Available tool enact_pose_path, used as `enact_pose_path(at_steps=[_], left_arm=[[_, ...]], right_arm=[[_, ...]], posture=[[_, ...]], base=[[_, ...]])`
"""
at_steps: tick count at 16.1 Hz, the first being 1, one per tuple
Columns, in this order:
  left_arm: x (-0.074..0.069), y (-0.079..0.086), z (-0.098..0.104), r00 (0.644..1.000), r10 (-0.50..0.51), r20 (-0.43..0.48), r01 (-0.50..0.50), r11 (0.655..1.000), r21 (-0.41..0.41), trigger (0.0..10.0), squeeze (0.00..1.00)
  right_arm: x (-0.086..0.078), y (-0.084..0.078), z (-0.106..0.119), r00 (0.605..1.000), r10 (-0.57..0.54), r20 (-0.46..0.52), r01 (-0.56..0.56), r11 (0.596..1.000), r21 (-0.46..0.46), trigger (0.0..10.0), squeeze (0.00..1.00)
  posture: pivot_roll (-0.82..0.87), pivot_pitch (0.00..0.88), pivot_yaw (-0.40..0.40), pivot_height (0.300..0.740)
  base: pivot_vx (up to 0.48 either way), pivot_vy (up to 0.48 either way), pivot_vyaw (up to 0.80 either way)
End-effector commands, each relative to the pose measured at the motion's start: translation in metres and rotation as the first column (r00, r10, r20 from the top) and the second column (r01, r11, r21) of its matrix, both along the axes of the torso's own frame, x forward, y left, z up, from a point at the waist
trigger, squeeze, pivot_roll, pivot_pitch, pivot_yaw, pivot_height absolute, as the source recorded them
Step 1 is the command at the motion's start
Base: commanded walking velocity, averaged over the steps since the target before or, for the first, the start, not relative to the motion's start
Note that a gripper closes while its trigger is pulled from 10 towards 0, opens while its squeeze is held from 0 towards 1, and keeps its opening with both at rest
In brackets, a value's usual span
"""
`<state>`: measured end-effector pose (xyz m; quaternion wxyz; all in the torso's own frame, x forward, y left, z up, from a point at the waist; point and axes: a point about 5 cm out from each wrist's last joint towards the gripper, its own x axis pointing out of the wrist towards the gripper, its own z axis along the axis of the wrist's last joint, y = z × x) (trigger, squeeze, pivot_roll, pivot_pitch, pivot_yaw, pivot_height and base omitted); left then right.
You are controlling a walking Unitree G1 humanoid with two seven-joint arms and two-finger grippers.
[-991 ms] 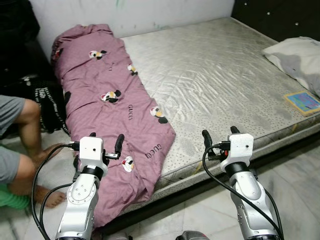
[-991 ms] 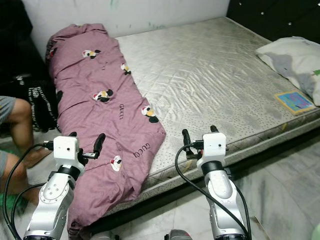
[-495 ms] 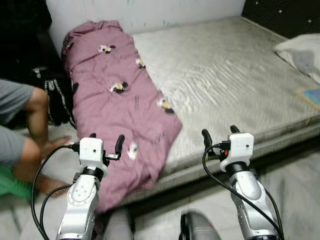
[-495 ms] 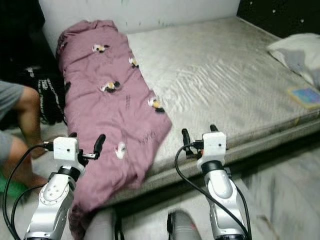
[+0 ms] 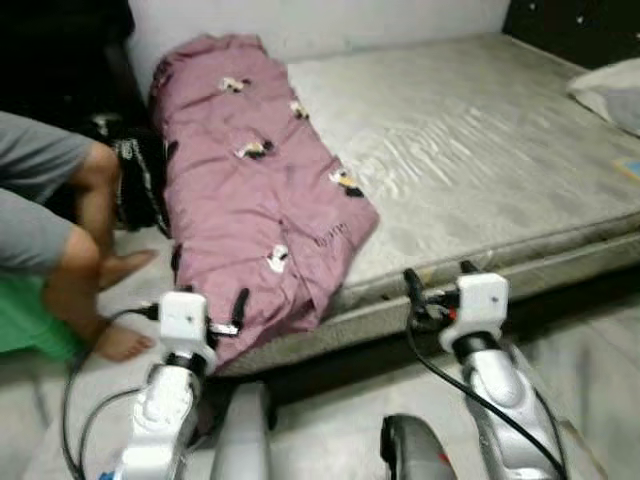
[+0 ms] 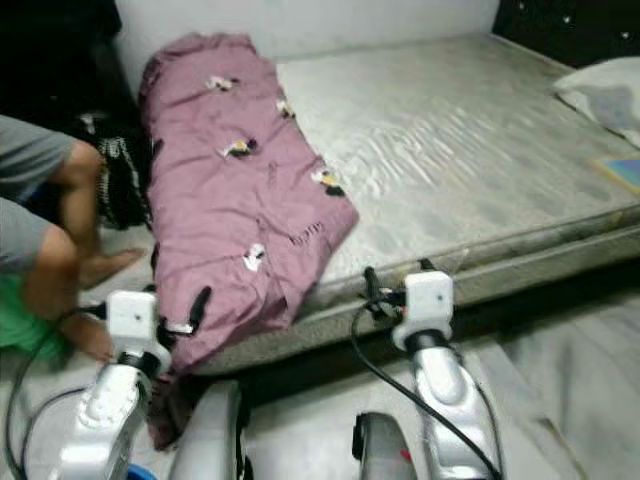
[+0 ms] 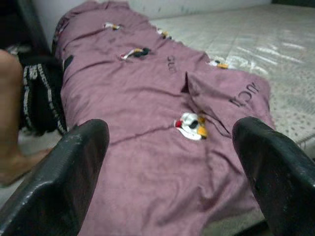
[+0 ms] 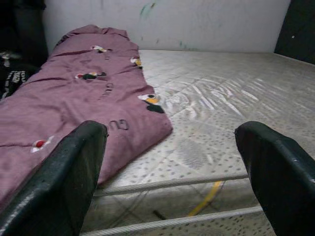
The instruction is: Clean up the room
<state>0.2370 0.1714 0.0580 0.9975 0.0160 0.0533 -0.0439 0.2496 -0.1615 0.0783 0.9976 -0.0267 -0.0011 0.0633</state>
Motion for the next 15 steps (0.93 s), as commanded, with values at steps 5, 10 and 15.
enact_pose_path(at_steps=[5,10,15], left_arm=[[0.006,-0.0049,0.0118,0.998,-0.044,0.05,0.045,0.999,-0.019,10.0,0.0],[0.0062,-0.0061,0.0106,0.998,-0.048,0.044,0.049,0.998,-0.024,10.0,0.0],[0.0067,-0.0062,0.0097,0.998,-0.044,0.041,0.045,0.999,-0.02,10.0,0.0]], right_arm=[[0.0034,-0.0013,0.0058,1.0,0.001,0.017,0.0,1.0,-0.009,10.0,0.0],[0.0049,-0.0022,0.0074,1.0,-0.007,0.022,0.007,1.0,-0.007,10.0,0.0],[0.0057,0.0017,0.0071,1.0,0.024,0.02,-0.024,0.999,-0.021,10.0,0.0]], posture=[[-0.05,0.0,0.043,0.617],[-0.05,0.0,0.047,0.617],[-0.05,0.0,0.045,0.617]], base=[[0.215,0.0,0.0],[0.458,0.0,0.0],[0.415,0.0,0.16]])
